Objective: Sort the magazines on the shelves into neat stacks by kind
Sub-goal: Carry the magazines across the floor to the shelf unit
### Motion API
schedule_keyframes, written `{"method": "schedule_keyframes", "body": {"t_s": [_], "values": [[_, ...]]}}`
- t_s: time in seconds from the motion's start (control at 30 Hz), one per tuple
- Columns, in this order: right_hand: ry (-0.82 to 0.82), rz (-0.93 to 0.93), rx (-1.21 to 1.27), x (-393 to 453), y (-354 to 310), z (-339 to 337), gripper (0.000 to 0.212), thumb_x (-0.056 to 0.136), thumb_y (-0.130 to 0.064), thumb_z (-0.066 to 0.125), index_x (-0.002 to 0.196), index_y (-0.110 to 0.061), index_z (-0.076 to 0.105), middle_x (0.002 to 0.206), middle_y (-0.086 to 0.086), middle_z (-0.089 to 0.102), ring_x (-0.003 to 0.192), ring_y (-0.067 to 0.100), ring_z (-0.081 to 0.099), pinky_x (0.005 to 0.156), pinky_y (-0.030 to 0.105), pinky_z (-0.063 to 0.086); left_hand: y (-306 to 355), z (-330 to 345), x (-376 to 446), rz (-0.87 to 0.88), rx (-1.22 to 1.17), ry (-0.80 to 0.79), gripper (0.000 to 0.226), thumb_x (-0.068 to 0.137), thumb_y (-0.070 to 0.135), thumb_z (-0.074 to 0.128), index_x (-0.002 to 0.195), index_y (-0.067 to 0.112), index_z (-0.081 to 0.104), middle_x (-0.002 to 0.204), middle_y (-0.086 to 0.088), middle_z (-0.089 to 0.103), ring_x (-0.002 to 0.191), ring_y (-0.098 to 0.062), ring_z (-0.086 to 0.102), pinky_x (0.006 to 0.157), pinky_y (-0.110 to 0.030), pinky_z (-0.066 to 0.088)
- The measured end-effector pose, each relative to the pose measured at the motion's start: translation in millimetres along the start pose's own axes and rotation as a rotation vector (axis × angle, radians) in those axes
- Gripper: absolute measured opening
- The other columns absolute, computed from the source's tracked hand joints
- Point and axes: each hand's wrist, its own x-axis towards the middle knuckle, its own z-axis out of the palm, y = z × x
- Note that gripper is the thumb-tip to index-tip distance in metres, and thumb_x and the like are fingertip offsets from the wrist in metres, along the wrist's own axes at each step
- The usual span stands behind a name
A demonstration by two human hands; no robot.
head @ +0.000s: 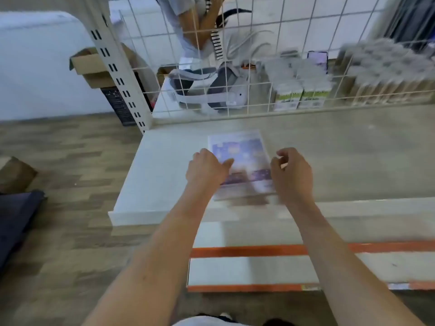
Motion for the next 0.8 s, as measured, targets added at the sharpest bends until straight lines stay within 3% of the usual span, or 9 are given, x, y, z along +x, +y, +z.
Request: {"method": "schedule_keyframes", "body": {"t_s": [0.07,0.13,0.23,0.4,0.47,0.53,0.6,0.67,0.8], "values": [[-0.050,0.074,-0.072,11.1,2.0,0.3,0.028,0.089,-0.021,0.051,0.115,-0.014,0.058,0.112,0.008,0.063,0.105,0.028,0.057,0.085,0.032,0.042,2.4,-1.5,6.1,-0.054,0.150,-0.135,0.068,0.075,0.063,0.059,0.112,0.007,0.052,0.105,-0.008,0.056,0.106,-0.028,0.056,0.082,-0.034,0.044],[-0.090,0.142,-0.124,21.8,5.2,-0.4,0.029,0.088,-0.025,0.050,0.115,-0.017,0.058,0.116,0.007,0.061,0.107,0.028,0.056,0.088,0.033,0.042,7.6,-2.6,11.9,-0.076,0.229,-0.218,0.059,0.069,0.068,0.061,0.092,0.014,0.051,0.078,-0.001,0.049,0.081,-0.023,0.057,0.069,-0.030,0.043],[-0.152,0.166,-0.157,33.7,6.9,1.0,0.031,0.089,-0.026,0.049,0.117,-0.017,0.057,0.118,0.008,0.060,0.109,0.029,0.055,0.088,0.032,0.042,15.6,-3.7,21.3,-0.127,0.275,-0.348,0.054,0.068,0.070,0.060,0.083,0.019,0.052,0.066,0.000,0.049,0.058,-0.017,0.050,0.060,-0.028,0.039],[-0.260,0.138,-0.198,46.3,5.2,-0.7,0.033,0.089,-0.025,0.048,0.119,-0.014,0.055,0.120,0.011,0.058,0.110,0.029,0.054,0.086,0.031,0.041,14.1,-7.3,19.2,-0.242,0.261,-0.368,0.059,0.065,0.075,0.059,0.087,0.022,0.050,0.073,0.004,0.049,0.078,-0.021,0.053,0.070,-0.029,0.038],[-0.309,0.105,-0.230,49.8,4.1,-4.3,0.034,0.089,-0.024,0.048,0.120,-0.014,0.055,0.122,0.012,0.058,0.111,0.030,0.053,0.087,0.032,0.041,16.5,-5.4,14.0,-0.274,0.194,-0.350,0.056,0.066,0.073,0.060,0.085,0.021,0.051,0.072,0.003,0.050,0.073,-0.020,0.053,0.069,-0.028,0.038],[-0.339,0.082,-0.243,52.5,2.4,-6.8,0.035,0.090,-0.024,0.047,0.122,-0.013,0.054,0.123,0.013,0.058,0.112,0.031,0.053,0.088,0.032,0.042,19.5,-2.8,11.2,-0.253,0.109,-0.262,0.056,0.067,0.066,0.065,0.093,0.017,0.055,0.078,0.000,0.056,0.071,-0.021,0.055,0.067,-0.028,0.039],[-0.354,0.052,-0.251,55.3,1.9,-10.4,0.036,0.090,-0.025,0.048,0.124,-0.014,0.054,0.124,0.013,0.057,0.113,0.031,0.053,0.087,0.032,0.042,21.8,3.7,7.8,-0.205,-0.026,-0.132,0.063,0.072,0.051,0.068,0.115,0.009,0.051,0.103,-0.007,0.061,0.092,-0.028,0.059,0.070,-0.030,0.042],[-0.370,0.025,-0.260,56.4,1.7,-13.0,0.036,0.091,-0.025,0.048,0.125,-0.014,0.053,0.124,0.012,0.057,0.112,0.030,0.054,0.083,0.031,0.042,28.0,3.6,-2.1,-0.181,-0.174,-0.058,0.055,0.082,0.035,0.062,0.121,0.003,0.041,0.116,-0.015,0.056,0.105,-0.033,0.056,0.076,-0.035,0.044],[-0.379,-0.044,-0.267,52.5,-8.5,-11.5,0.034,0.090,-0.023,0.046,0.123,-0.015,0.053,0.122,0.011,0.057,0.110,0.031,0.054,0.077,0.031,0.038,35.4,-4.9,-21.6,-0.131,-0.301,0.065,0.034,0.089,0.026,0.052,0.114,0.007,0.040,0.106,-0.015,0.056,0.094,-0.036,0.057,0.070,-0.037,0.046]]}}
